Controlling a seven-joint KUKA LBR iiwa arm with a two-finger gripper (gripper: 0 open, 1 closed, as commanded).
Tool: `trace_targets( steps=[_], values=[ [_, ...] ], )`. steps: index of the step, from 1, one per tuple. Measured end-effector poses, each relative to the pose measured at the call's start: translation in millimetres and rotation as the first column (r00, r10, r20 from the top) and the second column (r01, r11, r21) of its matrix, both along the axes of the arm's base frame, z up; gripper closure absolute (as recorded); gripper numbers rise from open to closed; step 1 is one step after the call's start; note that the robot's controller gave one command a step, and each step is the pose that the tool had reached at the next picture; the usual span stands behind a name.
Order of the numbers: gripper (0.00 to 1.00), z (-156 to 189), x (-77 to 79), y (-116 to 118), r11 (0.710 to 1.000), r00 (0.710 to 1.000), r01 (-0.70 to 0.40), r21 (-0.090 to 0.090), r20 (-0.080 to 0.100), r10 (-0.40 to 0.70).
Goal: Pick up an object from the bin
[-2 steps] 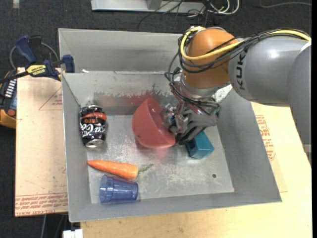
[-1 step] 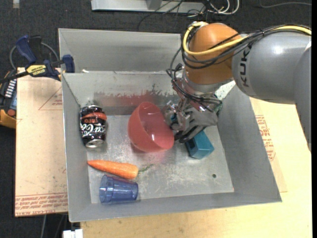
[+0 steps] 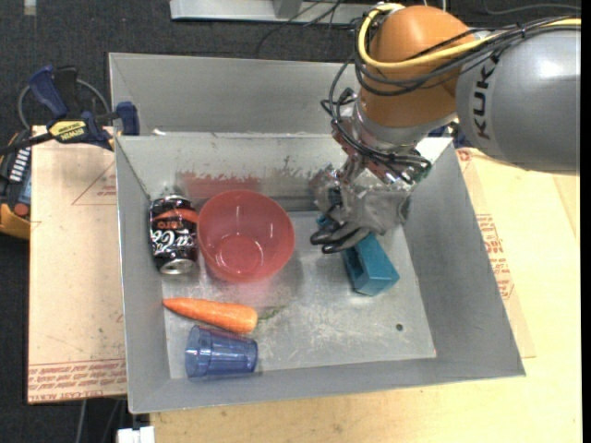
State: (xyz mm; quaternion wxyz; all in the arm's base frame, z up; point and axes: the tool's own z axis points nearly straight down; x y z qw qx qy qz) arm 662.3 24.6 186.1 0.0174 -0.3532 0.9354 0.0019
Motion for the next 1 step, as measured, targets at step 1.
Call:
trace_targets(
  steps=[1],
  values=[
    [1.0, -42.7, -3.4, 0.0, 1.0, 1.0, 0.0, 0.001, -0.012, 0.0]
  ],
)
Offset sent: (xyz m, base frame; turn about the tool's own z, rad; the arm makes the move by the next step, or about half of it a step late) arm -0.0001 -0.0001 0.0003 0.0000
